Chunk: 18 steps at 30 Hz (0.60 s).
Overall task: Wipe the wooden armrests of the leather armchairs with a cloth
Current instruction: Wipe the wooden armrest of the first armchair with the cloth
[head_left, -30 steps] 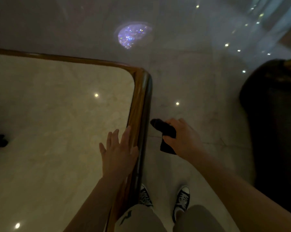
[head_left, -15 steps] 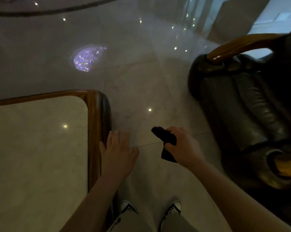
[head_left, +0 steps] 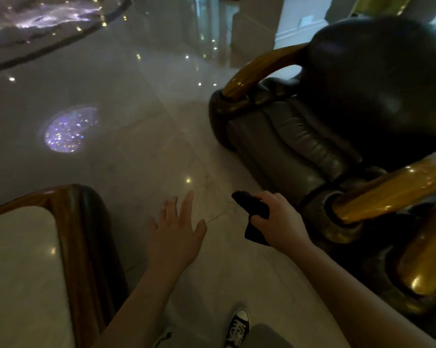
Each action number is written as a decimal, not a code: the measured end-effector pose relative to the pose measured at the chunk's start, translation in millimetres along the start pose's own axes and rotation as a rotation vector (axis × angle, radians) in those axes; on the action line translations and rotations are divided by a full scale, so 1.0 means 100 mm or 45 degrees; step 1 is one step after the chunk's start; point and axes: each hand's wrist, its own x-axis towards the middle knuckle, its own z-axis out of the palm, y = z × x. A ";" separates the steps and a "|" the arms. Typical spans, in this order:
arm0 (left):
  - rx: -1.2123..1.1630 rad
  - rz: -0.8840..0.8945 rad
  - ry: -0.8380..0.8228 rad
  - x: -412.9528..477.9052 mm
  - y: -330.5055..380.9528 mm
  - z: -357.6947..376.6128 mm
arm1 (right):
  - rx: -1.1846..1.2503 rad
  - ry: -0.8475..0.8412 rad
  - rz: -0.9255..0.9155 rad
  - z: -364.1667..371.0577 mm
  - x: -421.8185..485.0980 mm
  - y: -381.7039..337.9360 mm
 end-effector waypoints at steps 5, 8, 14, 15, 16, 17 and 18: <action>0.040 0.157 -0.047 0.30 0.53 0.07 | 0.020 0.127 0.141 -0.33 -0.01 0.33; -0.001 0.256 -0.065 0.41 0.77 0.10 | 0.025 0.182 0.197 -0.42 -0.02 0.43; 0.005 0.514 -0.096 0.81 1.12 0.22 | 0.060 0.328 0.417 -0.56 -0.04 0.59; 0.021 0.559 -0.114 0.89 1.15 0.24 | 0.065 0.361 0.459 -0.58 -0.04 0.60; 0.037 0.605 -0.137 0.97 1.18 0.27 | 0.073 0.395 0.500 -0.61 -0.04 0.61; 0.052 0.652 -0.159 1.05 1.21 0.29 | 0.086 0.431 0.539 -0.62 -0.04 0.62; 0.068 0.699 -0.175 1.12 1.25 0.31 | 0.102 0.470 0.575 -0.64 -0.05 0.63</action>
